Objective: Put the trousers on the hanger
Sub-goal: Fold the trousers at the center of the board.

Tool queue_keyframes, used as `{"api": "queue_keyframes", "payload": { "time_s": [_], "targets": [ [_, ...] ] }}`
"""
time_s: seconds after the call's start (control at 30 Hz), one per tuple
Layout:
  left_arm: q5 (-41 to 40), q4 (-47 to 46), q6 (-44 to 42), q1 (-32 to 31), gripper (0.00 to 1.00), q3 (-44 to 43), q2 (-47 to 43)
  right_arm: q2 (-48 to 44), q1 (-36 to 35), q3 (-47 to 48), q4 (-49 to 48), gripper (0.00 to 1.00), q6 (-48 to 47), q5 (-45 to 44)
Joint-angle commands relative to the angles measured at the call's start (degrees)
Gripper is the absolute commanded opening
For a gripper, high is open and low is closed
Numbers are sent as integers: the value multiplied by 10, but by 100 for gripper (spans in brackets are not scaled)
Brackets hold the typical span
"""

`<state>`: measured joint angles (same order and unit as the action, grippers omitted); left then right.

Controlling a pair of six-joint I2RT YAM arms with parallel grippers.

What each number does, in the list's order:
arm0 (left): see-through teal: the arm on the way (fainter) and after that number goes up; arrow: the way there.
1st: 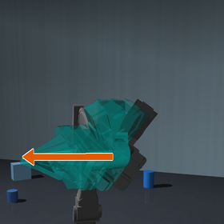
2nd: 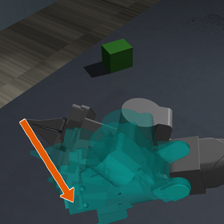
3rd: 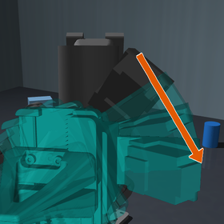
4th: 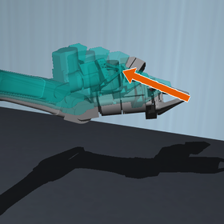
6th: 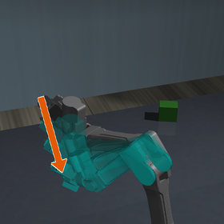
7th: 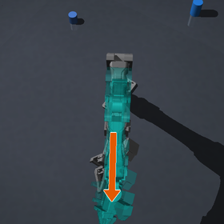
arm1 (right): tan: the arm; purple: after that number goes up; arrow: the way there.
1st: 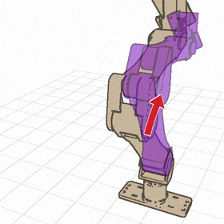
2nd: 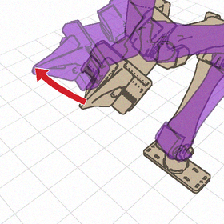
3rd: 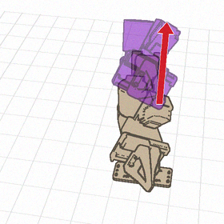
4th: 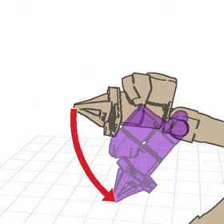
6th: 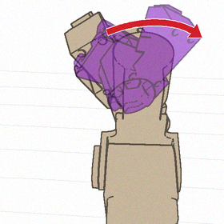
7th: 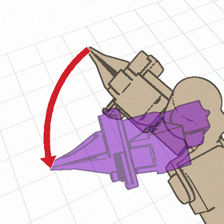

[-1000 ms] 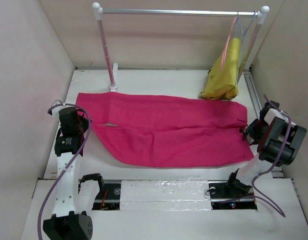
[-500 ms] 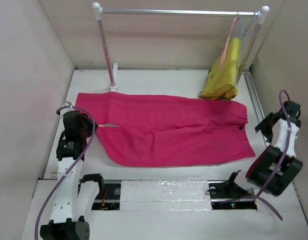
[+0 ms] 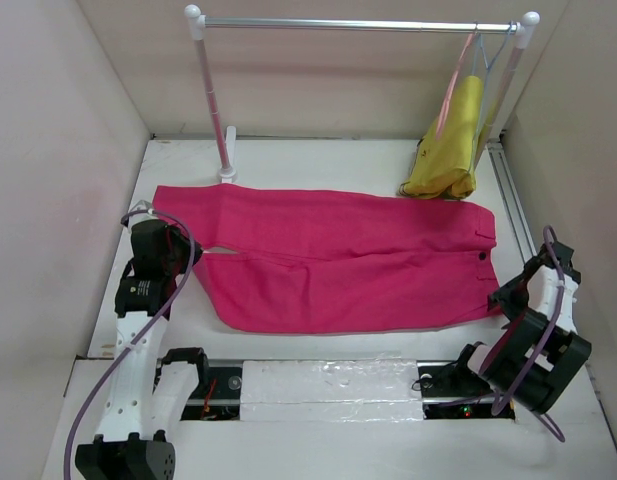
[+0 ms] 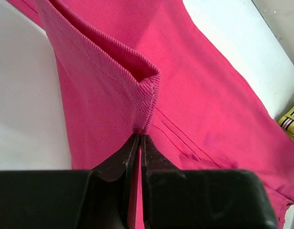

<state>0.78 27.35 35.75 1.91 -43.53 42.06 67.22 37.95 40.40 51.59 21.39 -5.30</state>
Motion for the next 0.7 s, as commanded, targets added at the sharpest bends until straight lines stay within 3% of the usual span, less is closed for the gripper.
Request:
{"api": "queue_keyframes", "payload": {
  "time_s": [0.0, 0.2, 0.3, 0.37, 0.5, 0.53, 0.67],
  "targets": [
    [-2, -12, -11, -2, 0, -9, -2, 10, 7, -17, -39, 56, 34, 6],
    [-64, -11, -19, -2, 0, -18, -1, 61, -13, -31, -95, 39, 46, 3],
    [-89, -4, -24, 9, 0, -26, 0, 63, -13, -13, -86, 10, 28, -7],
    [-121, -2, -31, 9, 0, -39, 1, 46, -13, 5, -67, 2, -3, -16],
    [-192, 16, -55, 0, 0, -90, 5, -15, -13, 47, -12, 0, -71, -37],
    [-251, 33, -66, -7, 0, -114, 11, -66, -4, 79, 20, 0, -90, -22],
    [-252, 24, -67, -7, 0, -112, 11, -52, -24, 132, 50, 0, -90, -41]
  ]
}}
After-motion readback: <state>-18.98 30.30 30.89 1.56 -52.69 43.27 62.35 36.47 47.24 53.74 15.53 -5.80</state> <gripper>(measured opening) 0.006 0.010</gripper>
